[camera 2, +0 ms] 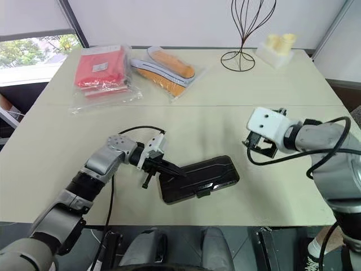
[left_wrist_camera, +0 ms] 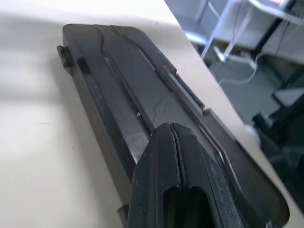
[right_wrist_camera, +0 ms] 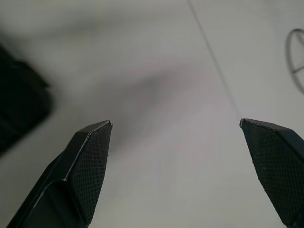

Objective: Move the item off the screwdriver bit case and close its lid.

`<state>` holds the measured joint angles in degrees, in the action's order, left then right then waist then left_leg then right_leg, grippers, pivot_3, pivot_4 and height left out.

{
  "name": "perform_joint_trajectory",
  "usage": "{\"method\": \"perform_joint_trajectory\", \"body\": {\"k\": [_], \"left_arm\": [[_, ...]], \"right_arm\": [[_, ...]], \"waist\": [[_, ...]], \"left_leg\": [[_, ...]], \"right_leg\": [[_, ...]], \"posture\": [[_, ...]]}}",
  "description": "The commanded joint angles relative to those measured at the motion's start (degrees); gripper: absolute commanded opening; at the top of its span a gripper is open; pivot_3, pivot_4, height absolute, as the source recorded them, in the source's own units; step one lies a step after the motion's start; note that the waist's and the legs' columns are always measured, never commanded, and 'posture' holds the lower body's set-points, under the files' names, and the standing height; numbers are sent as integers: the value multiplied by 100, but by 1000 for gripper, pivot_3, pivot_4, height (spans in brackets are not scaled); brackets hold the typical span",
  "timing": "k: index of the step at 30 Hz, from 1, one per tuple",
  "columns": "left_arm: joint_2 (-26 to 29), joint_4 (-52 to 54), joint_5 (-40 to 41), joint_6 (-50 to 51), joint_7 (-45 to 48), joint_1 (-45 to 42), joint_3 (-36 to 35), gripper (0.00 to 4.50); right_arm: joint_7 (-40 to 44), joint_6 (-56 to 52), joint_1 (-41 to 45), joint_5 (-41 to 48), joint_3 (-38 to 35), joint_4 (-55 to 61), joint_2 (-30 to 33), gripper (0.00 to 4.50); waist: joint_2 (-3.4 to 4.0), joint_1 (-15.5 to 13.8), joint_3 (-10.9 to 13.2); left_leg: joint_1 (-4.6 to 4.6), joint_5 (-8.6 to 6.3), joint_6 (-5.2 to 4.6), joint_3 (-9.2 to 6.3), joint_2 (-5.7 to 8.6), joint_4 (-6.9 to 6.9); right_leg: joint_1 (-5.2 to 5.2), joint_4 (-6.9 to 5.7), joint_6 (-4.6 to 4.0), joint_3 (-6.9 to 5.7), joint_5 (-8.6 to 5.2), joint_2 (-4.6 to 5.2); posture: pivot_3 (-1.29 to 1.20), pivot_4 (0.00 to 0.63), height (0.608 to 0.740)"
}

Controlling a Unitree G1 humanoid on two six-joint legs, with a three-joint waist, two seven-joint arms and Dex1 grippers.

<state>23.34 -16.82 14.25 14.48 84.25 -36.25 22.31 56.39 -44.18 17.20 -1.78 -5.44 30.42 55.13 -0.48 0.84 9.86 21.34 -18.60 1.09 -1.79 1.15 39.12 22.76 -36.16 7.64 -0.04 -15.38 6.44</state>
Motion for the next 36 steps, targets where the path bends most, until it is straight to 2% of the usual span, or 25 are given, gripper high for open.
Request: {"method": "perform_joint_trajectory", "body": {"k": [1,3,7,8,10,11,13,14,17,21,28,36], "left_arm": [[155,-586,-541,-70,-83,198,328,0],[89,-620,-421,-4,-136,110,215,0],[-54,-510,-1,369,-290,-112,-217,0],[-94,-464,148,536,-360,-212,-388,0],[-125,-387,358,803,-468,-396,-664,0],[-126,-363,396,870,-490,-437,-728,0],[-135,-379,445,968,-564,-560,-857,0],[-133,-394,448,986,-593,-621,-902,0],[-182,-588,384,945,-711,-815,-998,0],[-272,-922,229,747,-764,-976,-955,0],[-714,-1638,-188,300,-929,-1186,-738,0],[-1097,-2059,-503,-26,-952,-1179,-563,0]], "right_arm": [[323,-259,-90,1044,-657,610,-256,4471],[612,-396,-265,1664,-918,913,-323,4471],[654,-574,-413,2261,-1039,1064,-229,4471],[647,-579,-456,2351,-1012,1071,-212,4232],[638,-594,-585,2574,-948,1115,-217,3615],[620,-601,-625,2669,-936,1134,-212,3160],[613,-549,-797,2819,-830,1197,-210,1943],[605,-540,-884,2885,-756,1231,-222,1618],[566,-434,-1100,2974,-451,1306,-231,84],[530,-283,-1323,3020,-25,1307,-212,29],[415,476,-1660,2301,1111,815,-109,29],[78,817,-1512,1912,1568,311,-343,29]], "waist": [[8,-4,-6],[10,-14,-12],[9,-20,-14],[7,-23,-13],[0,-21,-8],[-2,-21,-6],[-6,-23,-3],[-7,-24,-3],[-11,-33,0],[-12,-28,0],[-16,-28,2],[-16,-27,3]], "left_leg": [[-5,0,-1,-1,0,1],[-7,0,-1,-7,-1,3],[-9,0,-1,-10,0,7],[-8,0,-1,-11,0,7],[2,0,-1,-12,1,8],[9,0,-1,-13,1,8],[20,0,-1,-12,2,7],[20,-1,-1,-11,2,7],[20,-1,-1,-11,2,7],[19,-1,-2,-9,4,8],[19,-1,-1,-6,5,9],[18,0,-1,-6,4,9]], "right_leg": [[-6,0,0,0,0,0],[-11,-1,0,0,0,-2],[-18,0,0,0,0,-2],[-17,-1,0,0,0,-2],[-6,-3,0,-1,0,-2],[2,-4,1,-1,0,-2],[14,-5,1,-1,0,-2],[14,-5,1,-1,0,-2],[11,-3,2,-2,0,-2],[11,-2,2,-1,0,0],[11,-1,3,-2,-1,-1],[12,-3,3,-2,-1,-1]], "posture": [[0,150,740],[0,150,740],[0,150,740],[0,150,740],[0,150,740],[0,150,740],[0,150,740],[0,150,740],[0,150,740],[0,150,740],[0,150,740],[0,150,740]]}}
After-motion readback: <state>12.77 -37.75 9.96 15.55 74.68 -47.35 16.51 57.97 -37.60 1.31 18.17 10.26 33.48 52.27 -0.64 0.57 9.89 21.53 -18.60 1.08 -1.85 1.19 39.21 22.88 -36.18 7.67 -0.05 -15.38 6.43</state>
